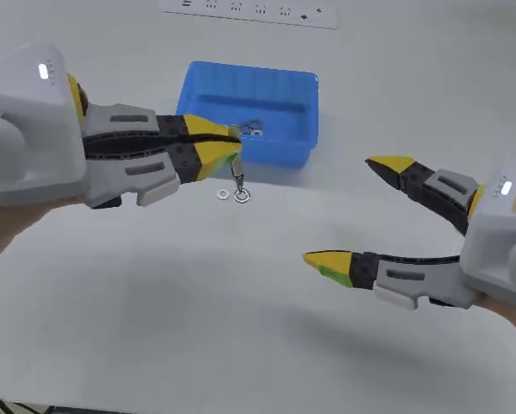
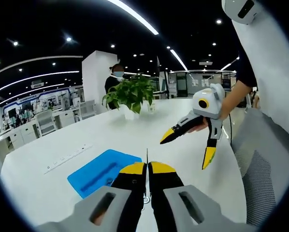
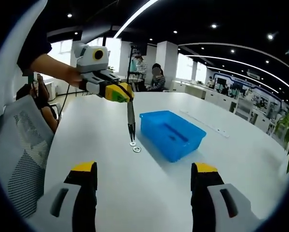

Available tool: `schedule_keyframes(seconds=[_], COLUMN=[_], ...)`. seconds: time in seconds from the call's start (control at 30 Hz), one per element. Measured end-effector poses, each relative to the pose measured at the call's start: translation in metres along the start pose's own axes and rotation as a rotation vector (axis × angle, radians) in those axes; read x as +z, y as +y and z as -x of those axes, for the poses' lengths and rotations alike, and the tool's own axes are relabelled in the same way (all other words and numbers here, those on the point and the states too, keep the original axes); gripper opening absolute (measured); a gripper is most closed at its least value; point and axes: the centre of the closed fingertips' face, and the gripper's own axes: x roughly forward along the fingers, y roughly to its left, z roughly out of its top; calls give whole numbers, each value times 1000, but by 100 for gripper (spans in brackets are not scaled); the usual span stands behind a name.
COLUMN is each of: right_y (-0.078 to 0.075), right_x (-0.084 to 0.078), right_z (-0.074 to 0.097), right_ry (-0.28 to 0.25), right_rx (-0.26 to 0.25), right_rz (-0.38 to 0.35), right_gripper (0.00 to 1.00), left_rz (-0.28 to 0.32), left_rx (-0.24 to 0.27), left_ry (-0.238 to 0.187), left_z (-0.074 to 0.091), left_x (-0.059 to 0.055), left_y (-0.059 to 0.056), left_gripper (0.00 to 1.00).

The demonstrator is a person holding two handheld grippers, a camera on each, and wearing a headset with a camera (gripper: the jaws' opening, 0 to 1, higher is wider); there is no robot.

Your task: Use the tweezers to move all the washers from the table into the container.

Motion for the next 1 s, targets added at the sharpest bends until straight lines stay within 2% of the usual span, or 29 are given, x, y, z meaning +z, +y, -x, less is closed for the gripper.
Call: schedule_keyframes(seconds=[0.1, 0.27, 0.4, 0.5, 0.77, 1.0], right_y=[2, 4, 4, 2, 9, 12], right_x=[-2, -3, 2, 4, -3, -4], right_z=[0, -3, -4, -4, -7, -11], right_ry=[8, 3, -15, -31, -22, -24], right_rx=[8, 16, 14, -6, 13, 17], right_rz=[6, -26, -42, -45, -79, -94], right_gripper=[81, 85, 92, 100, 100, 100], left_rz=[-9, -2, -5, -3, 2, 13], left_rx=[-22, -37, -52, -57, -72, -77], left_ry=[16, 16, 17, 16, 23, 32], left_z=[-2, -5, -8, -11, -17, -16], left_x=[-5, -9, -10, -11, -15, -20], left_y=[-2, -2, -2, -1, -1, 3], left_gripper=[5, 5, 5, 5, 5, 5])
